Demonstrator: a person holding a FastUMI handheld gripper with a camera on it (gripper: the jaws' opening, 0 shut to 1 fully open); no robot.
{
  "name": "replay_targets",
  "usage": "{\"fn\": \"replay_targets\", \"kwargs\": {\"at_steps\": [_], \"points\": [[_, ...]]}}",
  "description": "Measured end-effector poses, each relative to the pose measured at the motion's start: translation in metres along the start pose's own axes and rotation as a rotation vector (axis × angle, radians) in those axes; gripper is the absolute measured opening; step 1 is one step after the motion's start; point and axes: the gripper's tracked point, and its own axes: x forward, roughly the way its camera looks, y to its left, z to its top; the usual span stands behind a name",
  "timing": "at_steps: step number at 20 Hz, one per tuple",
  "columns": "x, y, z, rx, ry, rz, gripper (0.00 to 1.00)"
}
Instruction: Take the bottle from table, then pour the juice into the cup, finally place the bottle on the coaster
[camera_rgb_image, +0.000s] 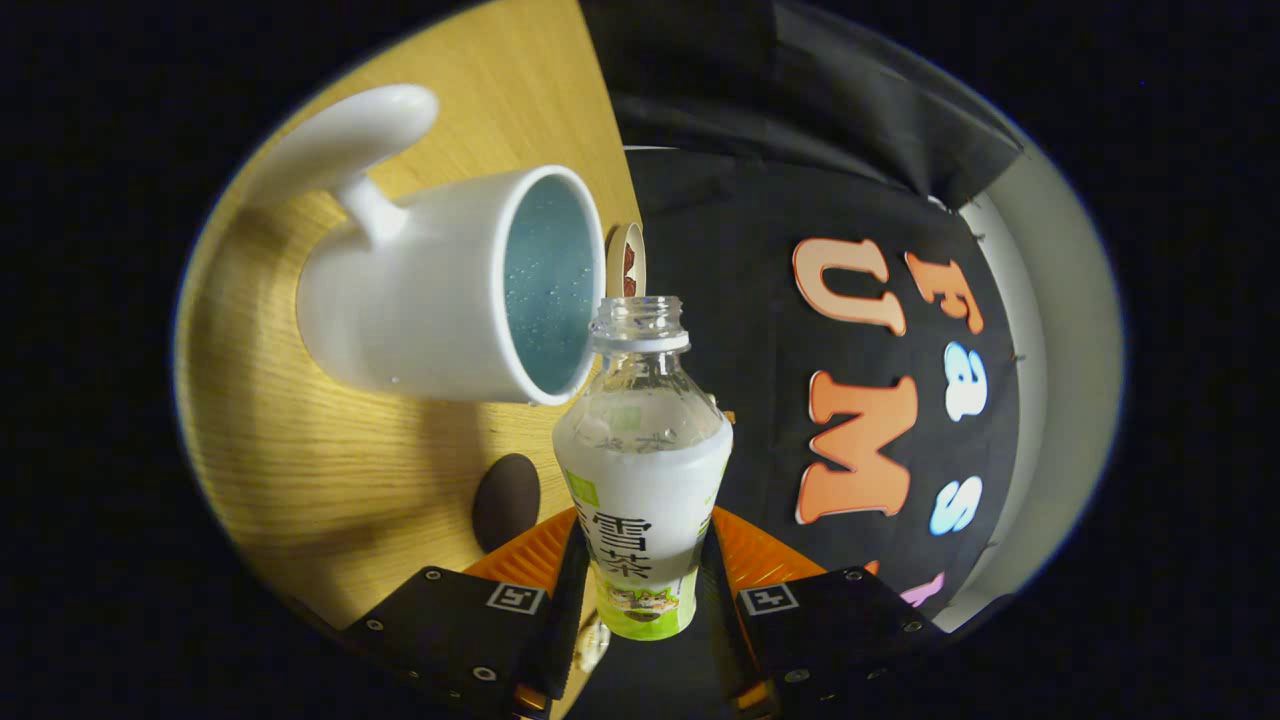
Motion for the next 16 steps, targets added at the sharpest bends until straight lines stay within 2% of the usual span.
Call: {"fn": "replay_targets", "kwargs": {"at_steps": [3, 7, 13, 16], "points": [[0.001, -0.002, -0.005, 0.176, 0.022, 0.013, 0.57], [0.01, 0.009, -0.009, 0.432, 0.05, 0.081, 0.57], [0.031, -0.014, -0.02, 0.76, 0.062, 0.053, 0.57], [0.04, -0.017, -0.023, 0.967, 0.068, 0.077, 0.57]]}}
